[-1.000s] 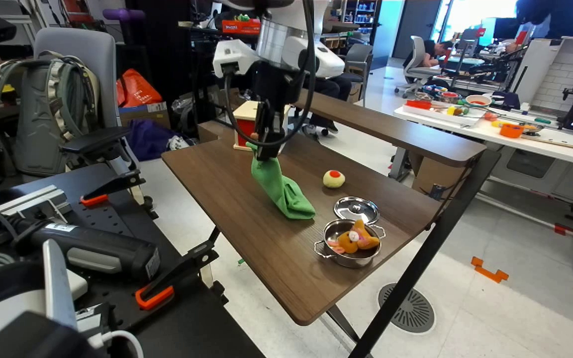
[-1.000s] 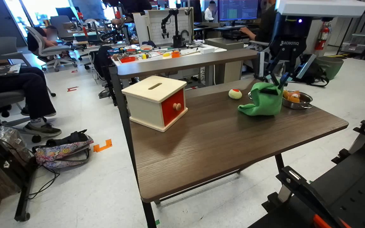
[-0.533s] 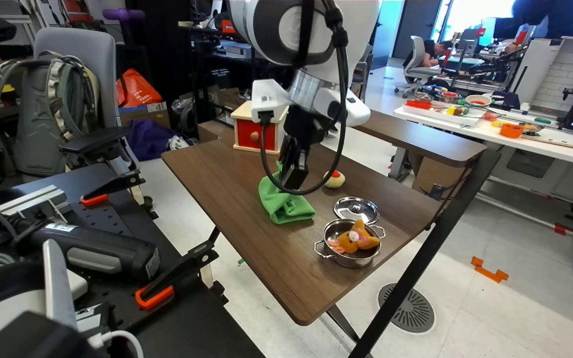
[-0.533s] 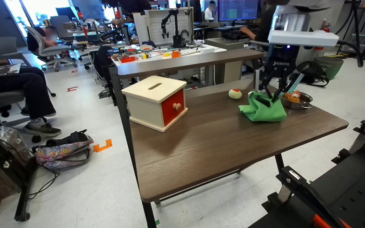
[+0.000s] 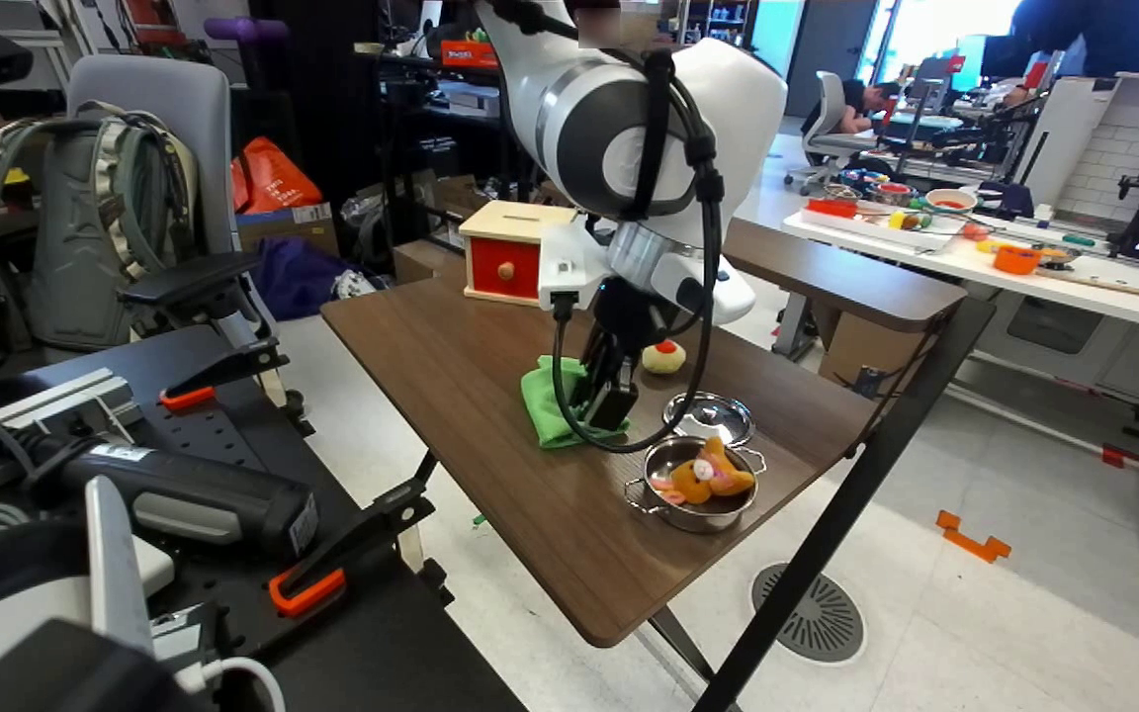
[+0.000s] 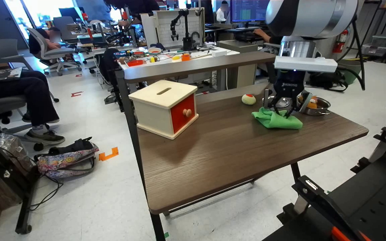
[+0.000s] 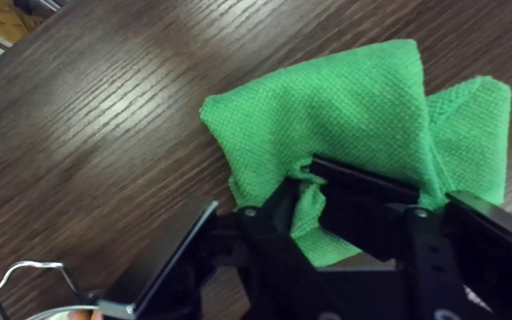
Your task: Fold the green towel
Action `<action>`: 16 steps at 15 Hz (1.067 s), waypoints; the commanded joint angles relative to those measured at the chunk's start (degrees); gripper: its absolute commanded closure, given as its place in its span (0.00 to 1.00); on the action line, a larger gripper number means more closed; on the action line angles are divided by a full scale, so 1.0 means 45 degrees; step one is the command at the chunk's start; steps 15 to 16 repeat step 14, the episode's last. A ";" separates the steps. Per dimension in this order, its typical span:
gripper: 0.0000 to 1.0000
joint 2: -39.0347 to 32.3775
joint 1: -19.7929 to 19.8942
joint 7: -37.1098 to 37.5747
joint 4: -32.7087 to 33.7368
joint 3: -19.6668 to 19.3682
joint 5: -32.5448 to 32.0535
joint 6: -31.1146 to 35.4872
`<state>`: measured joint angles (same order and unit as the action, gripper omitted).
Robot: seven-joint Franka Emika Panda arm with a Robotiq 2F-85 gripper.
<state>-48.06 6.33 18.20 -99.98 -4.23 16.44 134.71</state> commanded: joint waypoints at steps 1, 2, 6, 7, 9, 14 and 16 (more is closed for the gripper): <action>0.46 -0.0026 0.0067 -0.0088 0.0260 0.0185 0.0218 -0.0076; 0.38 0.0179 0.0107 -0.0247 0.0063 0.0267 0.0254 -0.0023; 0.09 0.1578 0.0063 -0.0717 -0.1568 0.0484 0.0389 0.0974; 0.02 0.2047 0.0049 -0.0820 -0.2156 0.0555 0.0441 0.1429; 0.00 0.3367 0.0087 -0.1148 -0.3665 0.0788 0.0597 0.2459; 0.00 0.4157 0.0081 -0.1790 -0.4486 0.1090 0.1072 0.3567; 0.00 0.4157 0.0081 -0.1790 -0.4486 0.1090 0.1072 0.3567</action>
